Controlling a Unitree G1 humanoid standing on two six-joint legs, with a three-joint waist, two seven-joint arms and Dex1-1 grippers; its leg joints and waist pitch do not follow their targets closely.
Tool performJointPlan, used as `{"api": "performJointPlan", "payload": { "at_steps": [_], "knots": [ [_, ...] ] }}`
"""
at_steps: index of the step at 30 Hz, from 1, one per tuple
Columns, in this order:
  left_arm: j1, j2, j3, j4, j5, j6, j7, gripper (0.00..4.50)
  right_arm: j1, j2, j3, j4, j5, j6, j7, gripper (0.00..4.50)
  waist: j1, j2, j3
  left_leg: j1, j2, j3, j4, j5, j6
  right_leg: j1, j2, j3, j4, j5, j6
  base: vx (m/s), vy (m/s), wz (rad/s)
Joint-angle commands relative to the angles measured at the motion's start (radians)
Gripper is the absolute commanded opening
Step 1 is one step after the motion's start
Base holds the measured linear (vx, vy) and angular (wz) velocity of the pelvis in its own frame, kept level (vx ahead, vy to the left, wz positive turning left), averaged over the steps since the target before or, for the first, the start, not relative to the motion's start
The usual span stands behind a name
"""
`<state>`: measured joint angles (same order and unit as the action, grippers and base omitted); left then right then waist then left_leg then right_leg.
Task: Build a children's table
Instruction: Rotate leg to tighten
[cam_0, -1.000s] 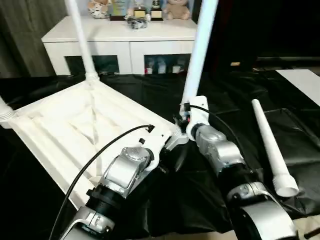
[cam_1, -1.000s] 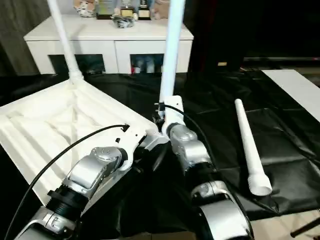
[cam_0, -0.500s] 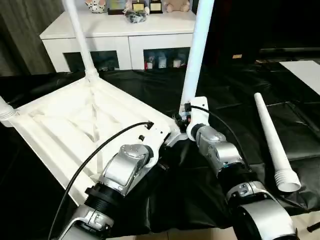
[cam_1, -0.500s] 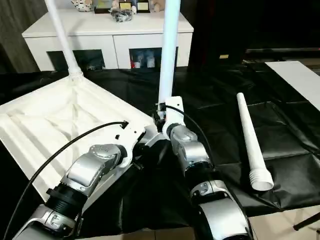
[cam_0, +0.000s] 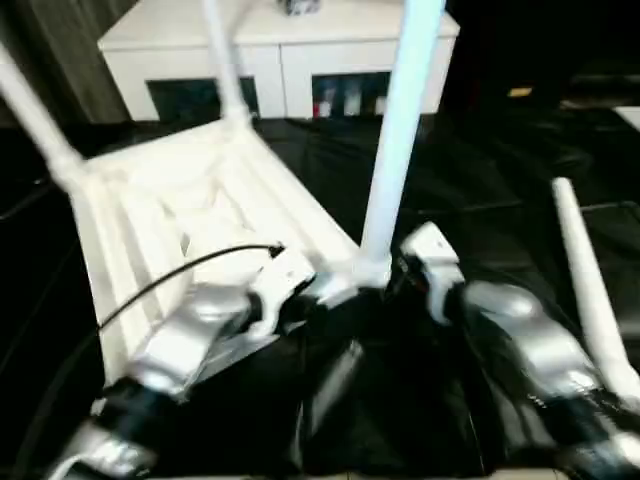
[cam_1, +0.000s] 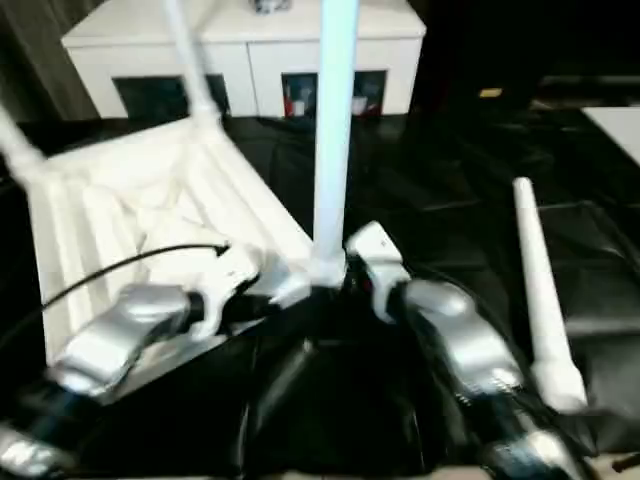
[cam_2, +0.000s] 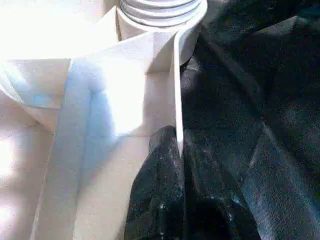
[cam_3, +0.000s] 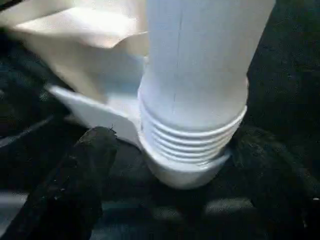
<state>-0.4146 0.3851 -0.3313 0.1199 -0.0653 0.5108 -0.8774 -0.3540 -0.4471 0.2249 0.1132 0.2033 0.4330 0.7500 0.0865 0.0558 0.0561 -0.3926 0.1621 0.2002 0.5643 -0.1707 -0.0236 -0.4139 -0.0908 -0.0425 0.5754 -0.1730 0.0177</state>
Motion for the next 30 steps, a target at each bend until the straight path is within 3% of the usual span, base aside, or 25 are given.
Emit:
{"api": "performJointPlan", "payload": {
  "at_steps": [1, 3, 5, 7, 11, 13, 16, 18, 20, 21, 23, 27, 30],
  "knots": [
    [0.003, 0.003, -0.001, -0.068, -0.043, -0.051, -0.041, 0.0, 0.016, -0.017, 0.012, -0.045, 0.02, 0.01, 0.051, 4.23, 0.001, -0.013, -0.081, 0.02, 0.06, -0.022, -0.037, -0.055, 0.123, 0.052, -0.055, 0.037, -0.025, 0.129, -0.282, 0.0, 0.0, 0.0],
    [0.01, 0.011, -0.001, -0.08, -0.046, -0.053, -0.056, 0.0, 0.019, -0.025, 0.007, -0.051, 0.026, 0.0, 0.068, 4.23, 0.003, -0.012, -0.083, 0.02, 0.06, -0.022, -0.035, -0.04, 0.134, 0.052, -0.053, 0.035, -0.023, 0.137, -0.286, 0.0, 0.0, 0.0],
    [0.022, 0.025, -0.005, -0.101, -0.047, -0.064, -0.083, 0.0, 0.023, -0.038, 0.003, -0.058, 0.03, -0.025, 0.095, 4.23, 0.003, -0.01, -0.079, 0.021, 0.064, -0.023, -0.036, -0.076, 0.133, 0.05, -0.051, 0.031, -0.028, 0.059, -0.29, 0.0, 0.0, 0.0],
    [0.026, 0.028, -0.006, -0.106, -0.047, -0.089, -0.092, 0.0, 0.027, -0.044, 0.005, -0.064, 0.029, -0.035, 0.108, 4.23, 0.002, -0.009, -0.074, 0.025, 0.067, -0.024, -0.042, -0.132, 0.106, 0.047, -0.049, 0.031, -0.035, -0.035, -0.281, 0.0, 0.0, 0.0],
    [0.024, 0.022, 0.003, -0.105, -0.05, -0.096, -0.08, 0.0, 0.032, -0.042, 0.0, -0.073, 0.032, -0.034, 0.11, 4.23, 0.0, -0.008, -0.071, 0.027, 0.068, -0.026, -0.048, -0.193, 0.063, 0.045, -0.049, 0.033, -0.04, -0.119, -0.258, 0.0, 0.0, 0.0],
    [0.014, 0.003, 0.015, -0.097, -0.064, -0.091, -0.072, 0.56, 0.033, -0.04, -0.004, -0.077, 0.032, -0.031, 0.109, 4.27, -0.001, -0.006, -0.07, 0.026, 0.066, -0.027, -0.048, -0.223, 0.04, 0.044, -0.049, 0.034, -0.041, -0.151, -0.247, 0.0, 0.0, 0.0],
    [0.004, -0.006, 0.007, -0.084, -0.035, -0.117, -0.048, 0.55, 0.034, -0.041, -0.006, -0.078, 0.031, -0.032, 0.112, 4.27, 0.003, -0.007, -0.068, 0.033, 0.068, -0.025, -0.048, -0.254, 0.026, 0.039, -0.05, 0.036, -0.048, -0.171, -0.248, 0.0, 0.0, 0.0],
    [0.002, -0.008, 0.0, -0.076, -0.028, -0.118, -0.049, 0.55, 0.035, -0.04, -0.007, -0.078, 0.031, -0.033, 0.113, 4.27, 0.0, -0.009, -0.07, 0.028, 0.066, -0.027, -0.047, -0.262, 0.019, 0.045, -0.052, 0.036, -0.045, -0.172, -0.241, 0.0, 0.0, 0.0],
    [-0.003, -0.017, -0.004, -0.06, -0.024, -0.123, -0.045, 0.55, 0.037, -0.039, -0.01, -0.079, 0.03, -0.034, 0.115, 4.27, -0.006, -0.015, -0.066, 0.02, 0.061, -0.029, -0.047, -0.268, 0.024, 0.048, -0.053, 0.037, -0.046, -0.214, -0.219, 0.0, 0.0, 0.0],
    [-0.006, -0.021, -0.004, -0.051, -0.019, -0.129, -0.036, 0.55, 0.038, -0.038, -0.01, -0.08, 0.029, -0.034, 0.114, 4.27, -0.007, -0.01, -0.065, 0.021, 0.06, -0.03, -0.048, -0.284, 0.019, 0.048, -0.056, 0.036, -0.05, -0.263, -0.21, 0.0, 0.0, 0.0],
    [-0.013, -0.03, -0.003, -0.03, -0.008, -0.139, -0.02, 0.55, 0.039, -0.038, -0.01, -0.083, 0.028, -0.033, 0.113, 4.27, -0.009, -0.012, -0.065, 0.025, 0.061, -0.03, -0.047, -0.304, 0.008, 0.046, -0.055, 0.037, -0.056, -0.307, -0.197, 0.0, 0.0, 0.0],
    [-0.013, -0.022, -0.005, -0.024, 0.002, -0.143, -0.025, 0.55, 0.041, -0.038, -0.011, -0.086, 0.027, -0.033, 0.114, 4.27, -0.011, -0.011, -0.069, 0.025, 0.062, -0.032, -0.048, -0.295, 0.004, 0.045, -0.05, 0.034, -0.054, -0.288, -0.194, 0.0, 0.0, 0.0],
    [-0.006, -0.002, 0.002, -0.041, -0.02, -0.104, -0.051, 0.82, 0.042, -0.039, -0.012, -0.089, 0.025, -0.034, 0.117, 4.27, -0.011, -0.01, -0.07, 0.027, 0.062, -0.031, -0.047, -0.289, 0.007, 0.043, -0.049, 0.035, -0.051, -0.261, -0.207, 0.0, 0.0, 0.0]
  ]
}}
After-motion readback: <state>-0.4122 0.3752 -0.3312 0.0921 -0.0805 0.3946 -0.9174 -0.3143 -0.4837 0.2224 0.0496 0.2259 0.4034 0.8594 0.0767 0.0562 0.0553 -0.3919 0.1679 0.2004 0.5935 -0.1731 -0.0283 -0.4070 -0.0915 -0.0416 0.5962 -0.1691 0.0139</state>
